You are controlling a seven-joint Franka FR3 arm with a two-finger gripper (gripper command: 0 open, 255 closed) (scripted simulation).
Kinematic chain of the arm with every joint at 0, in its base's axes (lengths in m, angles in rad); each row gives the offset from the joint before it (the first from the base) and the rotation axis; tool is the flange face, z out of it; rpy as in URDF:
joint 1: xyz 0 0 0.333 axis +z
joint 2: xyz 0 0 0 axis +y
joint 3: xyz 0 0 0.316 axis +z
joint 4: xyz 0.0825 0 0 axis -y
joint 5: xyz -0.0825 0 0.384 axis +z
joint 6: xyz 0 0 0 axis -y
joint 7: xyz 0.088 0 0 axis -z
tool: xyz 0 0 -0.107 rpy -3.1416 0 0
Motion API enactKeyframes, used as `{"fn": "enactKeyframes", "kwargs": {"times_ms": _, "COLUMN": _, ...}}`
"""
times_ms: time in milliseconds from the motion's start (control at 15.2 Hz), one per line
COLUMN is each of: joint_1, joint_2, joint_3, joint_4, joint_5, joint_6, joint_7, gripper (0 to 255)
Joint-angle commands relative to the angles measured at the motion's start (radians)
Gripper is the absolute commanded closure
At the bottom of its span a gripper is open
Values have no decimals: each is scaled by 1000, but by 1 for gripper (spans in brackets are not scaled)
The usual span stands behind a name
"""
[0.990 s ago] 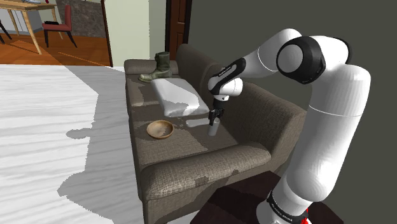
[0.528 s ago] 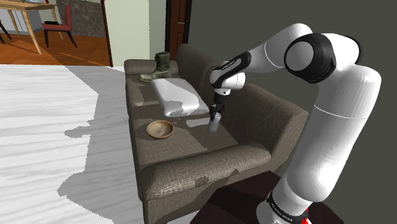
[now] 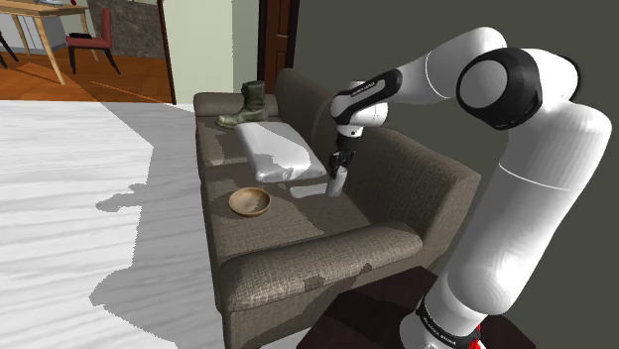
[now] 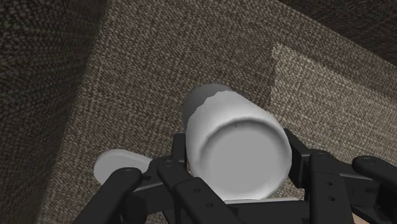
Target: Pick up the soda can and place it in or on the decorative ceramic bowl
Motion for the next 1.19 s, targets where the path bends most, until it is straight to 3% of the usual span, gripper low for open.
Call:
{"fn": "enactKeyframes", "kwargs": {"times_ms": 0, "joint_1": 3, "joint_2": -17, "joint_3": 0, "joint_4": 9, "joint_5": -9, "joint_6": -24, "joint_7": 11, "gripper": 255}}
{"fn": "enactKeyframes", "kwargs": {"times_ms": 264, "joint_1": 4, "joint_2": -42, "joint_3": -1, "joint_4": 34, "joint_5": -22, "joint_6": -71, "joint_7": 23, "gripper": 255}}
{"fn": "enactKeyframes", "kwargs": {"times_ms": 1122, "joint_1": 133, "joint_2": 156, "joint_3": 117, "joint_4": 333, "joint_5": 37, "joint_6": -156, "joint_7": 261, "gripper": 255}}
